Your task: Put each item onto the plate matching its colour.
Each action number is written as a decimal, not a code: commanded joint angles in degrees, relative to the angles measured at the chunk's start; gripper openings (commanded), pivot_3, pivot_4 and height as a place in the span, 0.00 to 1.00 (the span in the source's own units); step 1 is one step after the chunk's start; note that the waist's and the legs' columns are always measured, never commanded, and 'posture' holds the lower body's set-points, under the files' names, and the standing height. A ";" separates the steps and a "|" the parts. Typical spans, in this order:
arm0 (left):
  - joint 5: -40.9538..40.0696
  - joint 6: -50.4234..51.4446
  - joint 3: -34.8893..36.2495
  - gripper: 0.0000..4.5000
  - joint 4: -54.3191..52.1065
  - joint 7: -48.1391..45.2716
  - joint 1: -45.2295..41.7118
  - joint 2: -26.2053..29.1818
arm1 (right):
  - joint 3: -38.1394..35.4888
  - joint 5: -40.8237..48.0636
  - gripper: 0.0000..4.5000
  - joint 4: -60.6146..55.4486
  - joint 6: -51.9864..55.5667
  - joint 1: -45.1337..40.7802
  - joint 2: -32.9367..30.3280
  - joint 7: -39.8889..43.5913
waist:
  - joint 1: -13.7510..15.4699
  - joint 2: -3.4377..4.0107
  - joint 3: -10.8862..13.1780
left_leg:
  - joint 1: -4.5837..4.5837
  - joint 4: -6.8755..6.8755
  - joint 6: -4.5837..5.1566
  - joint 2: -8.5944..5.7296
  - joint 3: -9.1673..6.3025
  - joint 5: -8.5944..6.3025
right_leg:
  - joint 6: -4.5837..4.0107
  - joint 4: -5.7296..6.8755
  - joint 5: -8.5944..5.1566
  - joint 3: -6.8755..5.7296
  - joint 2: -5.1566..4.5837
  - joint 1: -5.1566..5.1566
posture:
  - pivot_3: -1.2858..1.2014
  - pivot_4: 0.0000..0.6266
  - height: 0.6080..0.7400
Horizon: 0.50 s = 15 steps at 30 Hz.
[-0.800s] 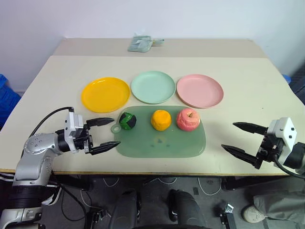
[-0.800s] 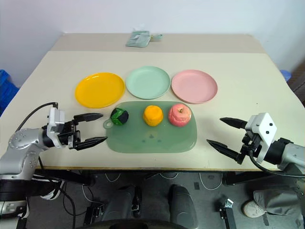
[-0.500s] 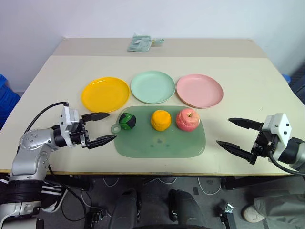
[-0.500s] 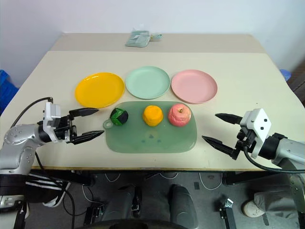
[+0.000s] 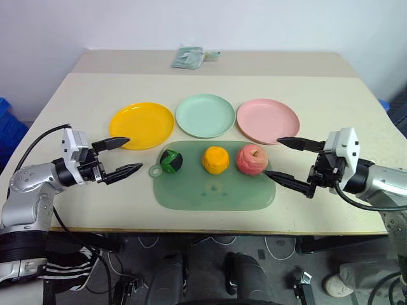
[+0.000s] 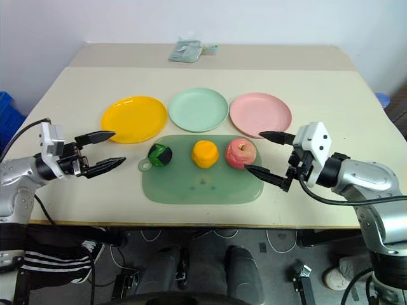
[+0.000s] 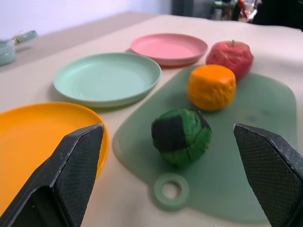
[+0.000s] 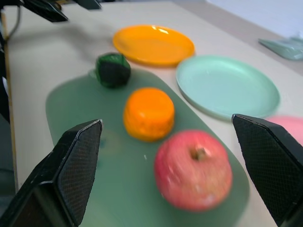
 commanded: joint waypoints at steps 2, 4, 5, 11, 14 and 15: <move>0.79 -0.45 -0.74 1.00 -0.73 1.59 -1.60 -0.72 | 0.23 3.83 0.99 -4.30 1.85 -3.65 2.45 -3.76 | -0.25 -0.02 -0.01 | 0.00 0.00 0.00 -0.01 0.03 0.00 | 0.00 0.00 0.00 0.00 0.00 0.00 | 0.52 0.24 1.00; 1.36 -0.90 -1.87 1.00 -0.66 1.21 -1.56 -1.11 | 0.07 5.74 0.99 -5.61 2.97 -5.03 3.13 -4.85 | -0.40 -0.02 -0.01 | 0.01 -0.02 0.00 -0.02 0.06 0.00 | 0.00 0.02 0.01 0.00 0.03 -0.05 | 0.52 0.24 1.00; 1.74 -1.10 -2.51 1.00 -0.58 1.03 -1.68 -1.30 | 0.08 6.36 0.99 -6.24 3.45 -5.41 3.09 -5.13 | -0.38 -0.02 -0.01 | 0.01 -0.03 0.00 -0.01 0.06 0.00 | 0.00 0.03 0.01 0.00 0.07 -0.05 | 0.52 0.24 1.00; 4.85 -1.47 -7.48 1.00 2.94 1.19 -5.59 -4.27 | -0.62 7.43 0.99 -7.61 4.63 -5.27 2.27 -6.57 | 0.05 -0.02 -0.01 | 0.01 0.00 -0.03 -0.01 0.08 0.02 | -0.01 0.04 0.00 -0.01 0.13 0.01 | 0.52 0.24 1.00; 7.59 -1.14 -10.53 1.00 6.96 1.53 -8.26 -6.11 | -0.74 7.79 0.99 -8.38 5.02 -5.03 2.22 -7.37 | -0.10 -0.03 -0.01 | 0.01 0.01 -0.02 -0.04 0.08 0.02 | -0.01 0.02 0.01 -0.01 0.10 0.02 | 0.52 0.24 1.00; 8.16 -1.96 -11.06 1.00 8.70 1.65 -9.26 -7.25 | -0.87 7.83 0.99 -8.46 5.12 -4.86 2.18 -7.56 | -0.15 -0.03 -0.01 | 0.01 0.00 -0.02 -0.04 0.09 0.02 | -0.01 0.02 0.01 -0.01 0.11 0.02 | 0.52 0.24 1.00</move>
